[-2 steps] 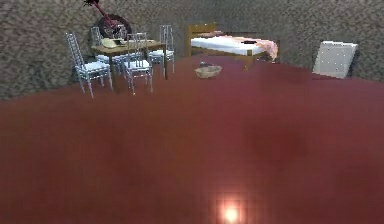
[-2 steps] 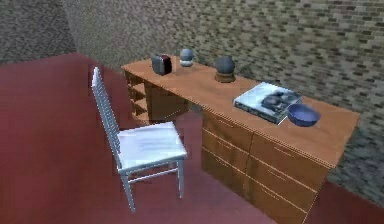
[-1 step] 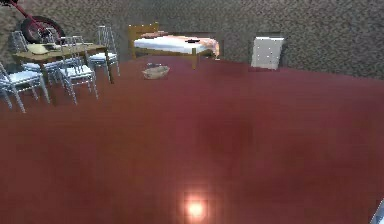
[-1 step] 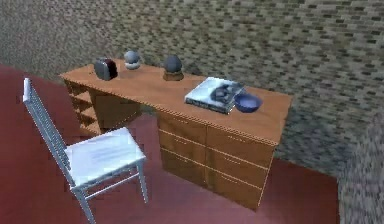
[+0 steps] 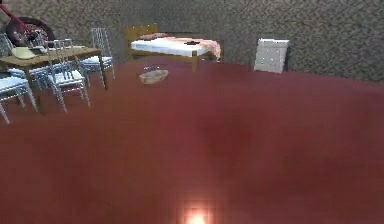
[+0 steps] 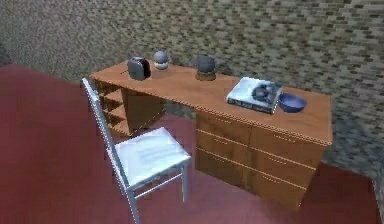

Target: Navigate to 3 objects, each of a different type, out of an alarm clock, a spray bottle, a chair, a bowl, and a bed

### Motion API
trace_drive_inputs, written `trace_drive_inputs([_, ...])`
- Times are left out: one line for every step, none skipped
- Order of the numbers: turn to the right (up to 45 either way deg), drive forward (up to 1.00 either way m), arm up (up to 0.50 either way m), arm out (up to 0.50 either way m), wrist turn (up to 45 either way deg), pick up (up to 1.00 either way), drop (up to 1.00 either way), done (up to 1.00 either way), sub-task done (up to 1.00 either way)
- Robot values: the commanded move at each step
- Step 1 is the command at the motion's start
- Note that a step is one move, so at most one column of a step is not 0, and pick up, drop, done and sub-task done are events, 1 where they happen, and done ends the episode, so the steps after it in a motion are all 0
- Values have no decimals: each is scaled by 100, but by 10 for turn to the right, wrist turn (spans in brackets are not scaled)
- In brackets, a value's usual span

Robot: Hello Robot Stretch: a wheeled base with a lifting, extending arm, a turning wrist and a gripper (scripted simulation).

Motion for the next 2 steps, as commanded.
trace_drive_inputs([270,0,0,0,0,0,0,0,0])
trace_drive_inputs([0,100,0,0,0,0,0,0,0])
